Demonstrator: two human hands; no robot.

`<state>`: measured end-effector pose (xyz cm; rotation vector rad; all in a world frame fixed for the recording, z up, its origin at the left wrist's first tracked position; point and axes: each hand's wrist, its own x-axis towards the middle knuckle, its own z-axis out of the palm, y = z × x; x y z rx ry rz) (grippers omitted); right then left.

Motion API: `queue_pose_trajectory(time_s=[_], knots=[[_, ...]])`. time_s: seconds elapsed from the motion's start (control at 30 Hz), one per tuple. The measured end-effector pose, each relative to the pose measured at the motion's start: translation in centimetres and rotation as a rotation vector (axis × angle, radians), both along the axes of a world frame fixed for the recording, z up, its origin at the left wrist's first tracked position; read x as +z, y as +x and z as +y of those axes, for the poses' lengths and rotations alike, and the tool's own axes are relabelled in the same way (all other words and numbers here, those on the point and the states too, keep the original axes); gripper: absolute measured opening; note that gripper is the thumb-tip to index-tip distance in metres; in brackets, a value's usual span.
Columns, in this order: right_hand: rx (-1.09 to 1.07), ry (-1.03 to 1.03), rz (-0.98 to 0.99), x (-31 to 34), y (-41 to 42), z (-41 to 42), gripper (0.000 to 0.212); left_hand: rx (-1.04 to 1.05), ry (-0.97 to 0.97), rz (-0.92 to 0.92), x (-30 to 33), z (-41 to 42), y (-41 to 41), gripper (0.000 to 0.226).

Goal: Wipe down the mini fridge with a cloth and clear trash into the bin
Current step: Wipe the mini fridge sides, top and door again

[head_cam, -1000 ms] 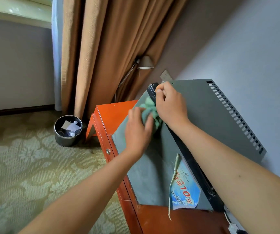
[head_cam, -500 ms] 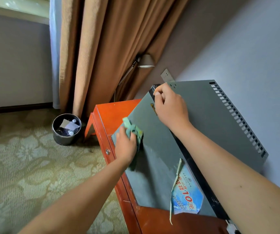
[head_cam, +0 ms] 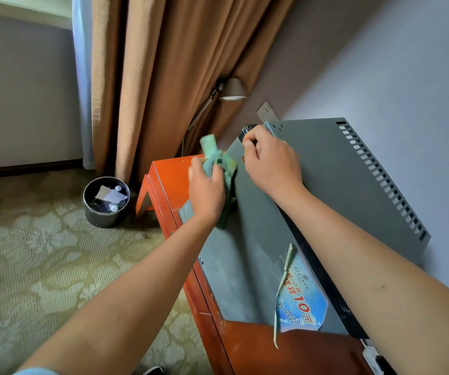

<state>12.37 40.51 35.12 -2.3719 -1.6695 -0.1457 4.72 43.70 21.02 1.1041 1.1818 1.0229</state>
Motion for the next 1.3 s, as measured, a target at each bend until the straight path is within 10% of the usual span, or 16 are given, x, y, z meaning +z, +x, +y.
queue_pose_trajectory(time_s=[0.2,0.5,0.77,1.1,1.3], knots=[[-0.008,-0.001,-0.003,-0.1,0.1,0.0,0.012,-0.263,-0.478,0.153,-4.9,-6.8,-1.2,0.01],[0.011,-0.012,-0.027,0.0,0.1,-0.1,0.011,-0.088,0.021,-0.037,1.9,0.6,-0.1,0.011],[0.002,-0.034,-0.04,0.0,0.2,-0.1,0.011,-0.242,-0.493,0.171,-7.6,-5.5,-0.9,0.02],[0.03,-0.008,-0.075,-0.3,0.3,0.0,0.011,-0.033,-0.072,0.043,-2.3,2.0,0.6,0.014],[0.055,0.014,-0.086,-0.7,0.7,0.0,0.012,-0.196,-0.477,0.257,-11.2,-3.8,-0.6,0.028]])
